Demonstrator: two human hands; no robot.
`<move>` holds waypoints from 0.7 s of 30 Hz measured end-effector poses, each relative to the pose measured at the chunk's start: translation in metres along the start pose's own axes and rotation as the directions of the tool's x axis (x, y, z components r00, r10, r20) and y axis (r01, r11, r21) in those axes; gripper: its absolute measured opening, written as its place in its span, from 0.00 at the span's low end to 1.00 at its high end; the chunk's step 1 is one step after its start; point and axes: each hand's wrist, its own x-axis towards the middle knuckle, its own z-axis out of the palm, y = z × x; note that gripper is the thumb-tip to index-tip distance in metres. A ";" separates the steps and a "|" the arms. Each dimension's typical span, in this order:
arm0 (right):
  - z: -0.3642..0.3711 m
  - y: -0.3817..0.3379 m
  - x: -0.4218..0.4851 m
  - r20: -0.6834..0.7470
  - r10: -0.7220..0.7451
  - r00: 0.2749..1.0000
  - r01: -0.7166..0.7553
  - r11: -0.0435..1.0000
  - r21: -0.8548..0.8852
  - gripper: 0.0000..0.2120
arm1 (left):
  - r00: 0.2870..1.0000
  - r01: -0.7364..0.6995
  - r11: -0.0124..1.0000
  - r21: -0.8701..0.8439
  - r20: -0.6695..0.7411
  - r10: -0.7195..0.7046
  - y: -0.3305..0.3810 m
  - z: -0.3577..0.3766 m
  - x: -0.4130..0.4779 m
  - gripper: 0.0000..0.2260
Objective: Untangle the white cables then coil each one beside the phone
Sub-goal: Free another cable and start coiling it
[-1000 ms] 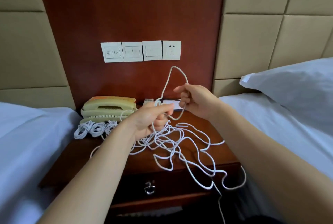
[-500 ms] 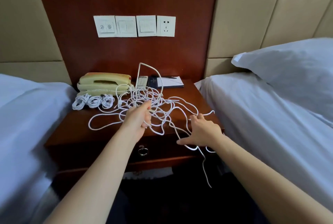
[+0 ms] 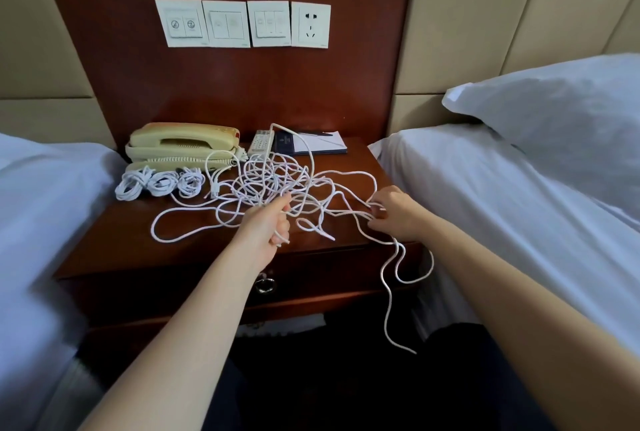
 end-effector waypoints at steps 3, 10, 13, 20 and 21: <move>-0.006 -0.003 0.007 0.077 0.093 0.993 -0.094 0.996 0.003 0.25 | 1.000 0.005 1.000 0.002 0.007 -0.005 -0.003 0.000 0.007 0.13; -0.013 -0.003 0.018 0.184 0.115 0.976 -0.081 0.980 -0.183 0.17 | 1.000 -0.004 1.000 0.019 0.016 0.003 -0.001 -0.001 0.018 0.14; -0.027 0.000 0.017 0.259 0.112 0.959 -0.087 0.991 -0.106 0.18 | 1.000 0.002 0.999 0.035 0.029 -0.003 0.000 0.000 0.020 0.14; -0.080 -0.017 0.031 0.289 0.138 0.947 -0.232 0.919 0.320 0.18 | 0.999 0.000 0.999 0.048 0.050 -0.003 0.011 0.010 0.024 0.14; -0.085 -0.021 0.034 0.281 0.142 0.949 -0.251 0.881 0.402 0.16 | 0.999 -0.009 0.998 0.059 0.049 0.006 0.013 0.013 0.024 0.14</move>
